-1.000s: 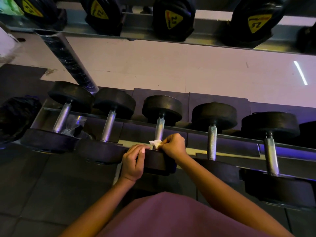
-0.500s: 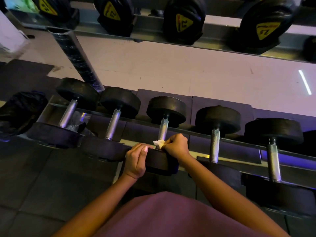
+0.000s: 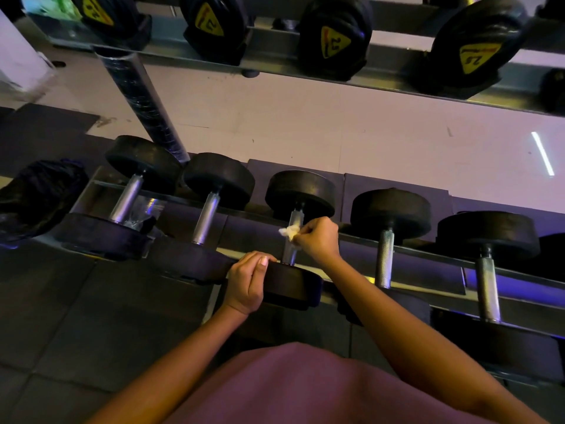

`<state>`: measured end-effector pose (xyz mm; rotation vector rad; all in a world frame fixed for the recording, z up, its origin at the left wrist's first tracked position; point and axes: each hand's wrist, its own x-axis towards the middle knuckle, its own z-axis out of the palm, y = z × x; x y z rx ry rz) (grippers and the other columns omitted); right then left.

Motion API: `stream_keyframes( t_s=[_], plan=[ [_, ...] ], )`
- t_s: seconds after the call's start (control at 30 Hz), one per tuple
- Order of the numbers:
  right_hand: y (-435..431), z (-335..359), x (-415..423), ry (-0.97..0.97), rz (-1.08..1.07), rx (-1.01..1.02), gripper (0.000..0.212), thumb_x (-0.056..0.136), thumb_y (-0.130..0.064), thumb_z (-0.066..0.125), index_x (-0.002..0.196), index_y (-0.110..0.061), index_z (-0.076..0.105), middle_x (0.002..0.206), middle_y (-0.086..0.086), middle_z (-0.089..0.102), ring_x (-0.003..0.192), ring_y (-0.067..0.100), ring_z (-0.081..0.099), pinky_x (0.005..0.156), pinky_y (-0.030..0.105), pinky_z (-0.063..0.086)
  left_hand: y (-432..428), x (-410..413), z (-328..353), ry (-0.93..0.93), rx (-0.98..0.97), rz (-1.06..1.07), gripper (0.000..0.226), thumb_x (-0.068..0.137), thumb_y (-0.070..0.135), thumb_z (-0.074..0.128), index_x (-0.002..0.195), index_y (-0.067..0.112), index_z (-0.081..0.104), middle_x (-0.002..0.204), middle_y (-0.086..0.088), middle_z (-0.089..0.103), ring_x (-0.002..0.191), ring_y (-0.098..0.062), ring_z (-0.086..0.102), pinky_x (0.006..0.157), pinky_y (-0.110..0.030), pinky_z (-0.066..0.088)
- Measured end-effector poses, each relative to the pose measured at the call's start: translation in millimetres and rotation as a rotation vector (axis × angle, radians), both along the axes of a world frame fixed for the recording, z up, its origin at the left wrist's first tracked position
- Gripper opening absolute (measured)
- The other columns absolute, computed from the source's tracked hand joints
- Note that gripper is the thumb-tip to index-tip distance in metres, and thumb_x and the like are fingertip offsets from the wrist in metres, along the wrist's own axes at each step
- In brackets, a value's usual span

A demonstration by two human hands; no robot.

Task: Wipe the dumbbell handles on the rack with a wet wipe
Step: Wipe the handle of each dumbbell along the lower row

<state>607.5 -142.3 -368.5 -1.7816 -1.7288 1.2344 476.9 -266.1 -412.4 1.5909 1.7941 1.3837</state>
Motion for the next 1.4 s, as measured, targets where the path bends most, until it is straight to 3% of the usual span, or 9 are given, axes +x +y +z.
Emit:
stream_keyframes(
  t_s=[0.07,0.27,0.4,0.57,0.73,0.9,1.13,1.27,1.4],
  plan=[
    [-16.5,-4.0,7.1,-0.021,0.047,-0.04,0.028,0.07,-0.033,0.084,0.065,-0.012,0.067,0.059,-0.007,0.061,0.057,0.002,0.06,0.053,0.016,0.047,0.4,0.3,-0.8,0.003,0.004,0.002,0.041,0.097,0.025,0.034,0.089,0.005,0.07,0.087,-0.002,0.067,0.083,-0.012,0.063,0.073,-0.032,0.051],
    [-12.7,-2.9,2.4,0.0,0.0,0.042,0.019,0.076,-0.024,0.081,0.07,-0.012,0.068,0.067,-0.008,0.063,0.068,0.004,0.064,0.058,0.014,0.049,0.6,-0.5,-2.3,-0.01,-0.009,-0.007,0.043,0.097,0.025,0.034,0.091,0.003,0.07,0.089,-0.003,0.068,0.086,-0.012,0.064,0.075,-0.03,0.051],
    [22.9,3.8,-10.5,0.014,-0.084,0.097,0.009,0.079,-0.009,0.075,0.074,-0.014,0.07,0.074,-0.001,0.066,0.075,0.013,0.065,0.077,0.031,0.059,0.6,-0.2,-0.5,-0.008,-0.017,-0.013,0.044,0.097,0.026,0.033,0.09,0.003,0.07,0.087,-0.004,0.068,0.085,-0.013,0.064,0.074,-0.032,0.052],
    [18.8,-5.2,-7.6,0.011,-0.095,0.077,0.007,0.079,-0.014,0.077,0.077,-0.012,0.071,0.075,0.0,0.067,0.074,0.013,0.065,0.067,0.025,0.053,0.3,0.2,1.2,-0.01,-0.029,-0.004,0.044,0.097,0.027,0.034,0.09,0.004,0.07,0.087,-0.003,0.068,0.085,-0.013,0.064,0.074,-0.034,0.051],
    [-15.8,-10.1,1.1,-0.03,-0.003,-0.01,0.024,0.073,-0.031,0.082,0.072,-0.01,0.07,0.07,-0.003,0.065,0.066,0.004,0.062,0.052,0.014,0.042,2.0,-1.2,1.8,-0.014,-0.049,-0.014,0.043,0.097,0.027,0.034,0.088,0.005,0.07,0.085,-0.002,0.068,0.083,-0.013,0.064,0.072,-0.036,0.051],
    [-26.8,-12.1,6.9,-0.034,-0.002,-0.081,0.021,0.073,-0.025,0.082,0.073,-0.009,0.069,0.074,0.001,0.067,0.073,0.008,0.063,0.059,0.017,0.046,3.6,-3.1,2.9,-0.015,-0.084,-0.032,0.044,0.096,0.031,0.033,0.087,0.008,0.07,0.085,0.0,0.066,0.083,-0.012,0.062,0.072,-0.035,0.05],
    [-29.7,-10.7,5.0,-0.032,-0.041,-0.091,0.016,0.072,-0.018,0.083,0.073,-0.009,0.069,0.079,0.004,0.069,0.076,0.01,0.066,0.065,0.022,0.053,6.2,-3.5,11.9,0.014,-0.224,-0.025,0.045,0.092,0.037,0.032,0.082,0.011,0.068,0.083,0.001,0.065,0.08,-0.011,0.06,0.073,-0.036,0.049],
    [-33.6,-6.7,2.1,-0.019,-0.117,-0.1,0.017,0.073,-0.016,0.082,0.067,-0.012,0.066,0.076,0.004,0.068,0.075,0.011,0.065,0.059,0.02,0.05,14.7,-4.4,21.2,0.024,-0.341,-0.039,0.051,0.085,0.044,0.033,0.078,0.009,0.069,0.081,-0.003,0.067,0.077,-0.016,0.062,0.074,-0.038,0.048],
    [-41.1,0.6,-0.8,-0.01,-0.181,-0.092,0.016,0.075,-0.017,0.08,0.069,-0.007,0.069,0.074,0.006,0.069,0.074,0.013,0.067,0.068,0.029,0.057,27.2,-11.9,22.2,0.086,-0.442,-0.108,0.032,0.094,0.028,0.05,0.077,0.009,0.07,0.08,-0.005,0.069,0.077,-0.018,0.063,0.068,-0.033,0.045]
  ],
)
